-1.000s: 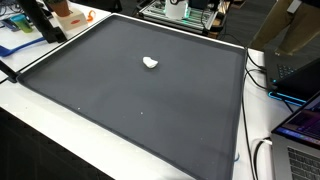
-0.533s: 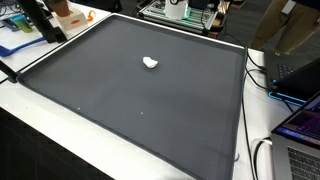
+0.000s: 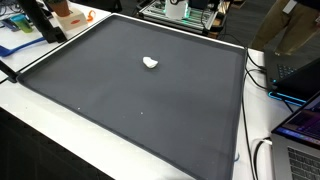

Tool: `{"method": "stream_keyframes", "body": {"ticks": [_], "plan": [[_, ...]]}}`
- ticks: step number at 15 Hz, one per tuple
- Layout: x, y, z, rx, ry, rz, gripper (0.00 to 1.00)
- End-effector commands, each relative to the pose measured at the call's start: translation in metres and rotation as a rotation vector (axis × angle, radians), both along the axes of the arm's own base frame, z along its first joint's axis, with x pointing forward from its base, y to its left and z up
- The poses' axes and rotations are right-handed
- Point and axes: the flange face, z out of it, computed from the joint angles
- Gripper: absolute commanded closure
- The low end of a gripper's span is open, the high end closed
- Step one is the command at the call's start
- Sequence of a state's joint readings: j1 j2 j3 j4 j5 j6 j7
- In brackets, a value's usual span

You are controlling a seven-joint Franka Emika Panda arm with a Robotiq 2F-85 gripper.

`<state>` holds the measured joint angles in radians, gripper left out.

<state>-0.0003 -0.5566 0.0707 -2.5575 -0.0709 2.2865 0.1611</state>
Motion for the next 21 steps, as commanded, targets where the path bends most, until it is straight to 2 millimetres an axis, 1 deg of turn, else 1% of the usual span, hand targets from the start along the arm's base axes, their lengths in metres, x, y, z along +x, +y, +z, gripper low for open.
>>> {"method": "stream_keyframes", "body": {"ticks": [1,3,4,5,6,8,10,13,14,17,19,21], "plan": [[-0.009,0.017,-0.035,0.049,-0.148,-0.064,0.00],[-0.005,0.026,-0.055,0.031,-0.245,-0.105,0.00],[-0.004,0.029,-0.069,0.012,-0.283,-0.120,0.00],[-0.005,0.030,-0.095,-0.016,-0.291,-0.119,0.00],[-0.003,0.030,-0.059,0.012,-0.272,-0.093,0.00],[-0.003,0.032,-0.086,-0.009,-0.283,-0.109,0.00],[0.001,0.030,-0.092,-0.008,-0.274,-0.114,0.00],[0.002,0.030,-0.090,-0.008,-0.278,-0.116,0.00],[0.006,0.032,-0.100,0.005,-0.283,-0.124,0.00],[0.014,0.038,-0.122,0.046,-0.315,-0.134,0.00],[0.017,0.044,-0.139,0.082,-0.328,-0.134,0.00],[0.017,0.047,-0.153,0.107,-0.338,-0.136,0.00]]}}
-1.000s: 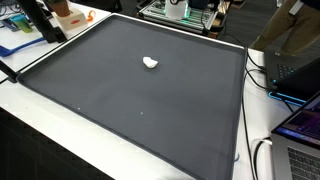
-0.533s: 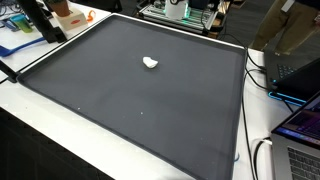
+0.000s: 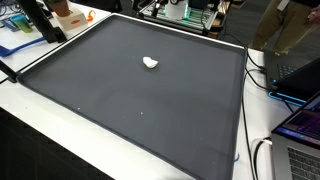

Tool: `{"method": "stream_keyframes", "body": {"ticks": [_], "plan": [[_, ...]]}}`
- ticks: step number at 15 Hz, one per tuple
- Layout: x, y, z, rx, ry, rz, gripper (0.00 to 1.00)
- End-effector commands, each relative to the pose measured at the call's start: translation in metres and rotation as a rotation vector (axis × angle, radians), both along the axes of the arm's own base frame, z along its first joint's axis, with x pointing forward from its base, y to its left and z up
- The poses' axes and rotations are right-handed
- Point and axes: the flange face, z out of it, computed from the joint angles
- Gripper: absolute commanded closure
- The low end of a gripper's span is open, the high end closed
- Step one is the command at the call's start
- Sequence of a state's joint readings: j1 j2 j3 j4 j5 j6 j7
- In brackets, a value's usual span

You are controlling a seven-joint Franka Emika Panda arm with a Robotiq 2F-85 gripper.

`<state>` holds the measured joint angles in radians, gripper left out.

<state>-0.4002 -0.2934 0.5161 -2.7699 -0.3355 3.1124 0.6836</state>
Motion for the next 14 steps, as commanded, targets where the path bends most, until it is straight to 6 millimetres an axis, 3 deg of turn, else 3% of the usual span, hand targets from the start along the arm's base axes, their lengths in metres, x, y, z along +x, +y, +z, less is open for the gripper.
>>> {"method": "stream_keyframes", "body": {"ticks": [1,8,12,13,14], "plan": [[0.001,0.004,-0.028,0.054,-0.007,0.001,0.00],[-0.005,0.031,-0.058,-0.080,0.033,0.056,0.00],[-0.017,0.056,-0.096,-0.066,0.151,0.079,0.00],[-0.011,0.051,-0.080,-0.077,0.093,0.081,0.00],[-0.015,0.056,-0.089,-0.079,0.117,0.085,0.00]]}}
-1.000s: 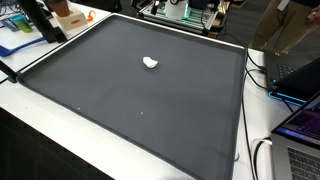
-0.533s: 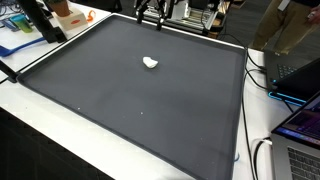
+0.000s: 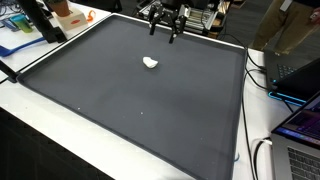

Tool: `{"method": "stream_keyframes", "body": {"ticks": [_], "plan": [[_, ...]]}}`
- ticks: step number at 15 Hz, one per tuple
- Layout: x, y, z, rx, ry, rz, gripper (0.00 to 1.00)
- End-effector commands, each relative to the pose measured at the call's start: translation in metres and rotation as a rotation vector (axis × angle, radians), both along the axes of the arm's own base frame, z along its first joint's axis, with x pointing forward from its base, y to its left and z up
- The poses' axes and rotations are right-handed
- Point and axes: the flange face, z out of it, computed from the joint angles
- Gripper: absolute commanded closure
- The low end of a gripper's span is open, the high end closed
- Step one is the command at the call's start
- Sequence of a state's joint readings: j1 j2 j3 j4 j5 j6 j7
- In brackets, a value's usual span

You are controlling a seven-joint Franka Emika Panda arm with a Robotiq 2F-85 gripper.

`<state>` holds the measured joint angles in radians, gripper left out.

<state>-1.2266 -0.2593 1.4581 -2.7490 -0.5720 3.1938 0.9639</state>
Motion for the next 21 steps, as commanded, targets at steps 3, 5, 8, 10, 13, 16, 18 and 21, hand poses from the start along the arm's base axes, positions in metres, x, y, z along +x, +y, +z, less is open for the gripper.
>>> {"method": "stream_keyframes", "body": {"ticks": [3,5,8,10,13,16,18,21], "plan": [[-0.001,0.001,-0.004,0.005,0.014,-0.001,0.00],[-0.001,0.005,-0.004,0.041,0.004,-0.005,0.00],[0.000,0.011,-0.007,0.072,-0.038,-0.064,0.00],[-0.004,0.012,-0.013,0.088,-0.042,-0.088,0.00],[-0.001,0.013,-0.020,0.111,-0.059,-0.127,0.00],[-0.002,0.012,-0.017,0.120,-0.046,-0.120,0.00],[0.000,0.012,-0.018,0.147,-0.082,-0.157,0.00],[0.008,0.012,-0.014,0.177,-0.194,-0.185,0.00]]}}
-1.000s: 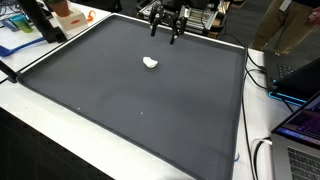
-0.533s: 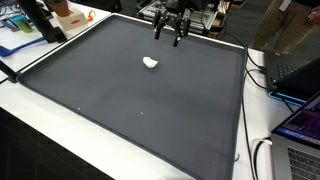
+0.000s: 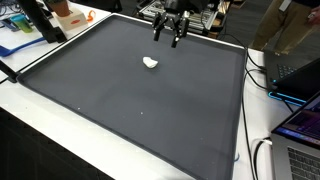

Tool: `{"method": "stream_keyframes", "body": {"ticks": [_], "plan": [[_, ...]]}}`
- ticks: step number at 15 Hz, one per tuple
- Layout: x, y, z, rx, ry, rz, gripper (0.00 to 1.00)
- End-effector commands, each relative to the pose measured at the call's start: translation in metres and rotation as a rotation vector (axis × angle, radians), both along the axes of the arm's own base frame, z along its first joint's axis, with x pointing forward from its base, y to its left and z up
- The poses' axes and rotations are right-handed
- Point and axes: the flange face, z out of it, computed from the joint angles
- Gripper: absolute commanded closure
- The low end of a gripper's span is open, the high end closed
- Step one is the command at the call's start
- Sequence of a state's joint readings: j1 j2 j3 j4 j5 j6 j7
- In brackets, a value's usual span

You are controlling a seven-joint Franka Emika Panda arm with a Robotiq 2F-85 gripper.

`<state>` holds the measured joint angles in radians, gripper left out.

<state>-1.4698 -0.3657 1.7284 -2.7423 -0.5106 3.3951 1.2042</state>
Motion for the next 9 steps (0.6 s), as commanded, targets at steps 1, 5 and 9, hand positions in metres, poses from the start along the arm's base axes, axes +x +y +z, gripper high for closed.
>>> {"method": "stream_keyframes", "body": {"ticks": [1,5,9], "plan": [[0.007,-0.001,0.000,0.015,-0.119,-0.045,0.00],[0.009,-0.004,-0.009,-0.042,-0.150,-0.054,0.00],[0.011,0.005,-0.026,-0.071,-0.214,-0.085,0.00]]}}
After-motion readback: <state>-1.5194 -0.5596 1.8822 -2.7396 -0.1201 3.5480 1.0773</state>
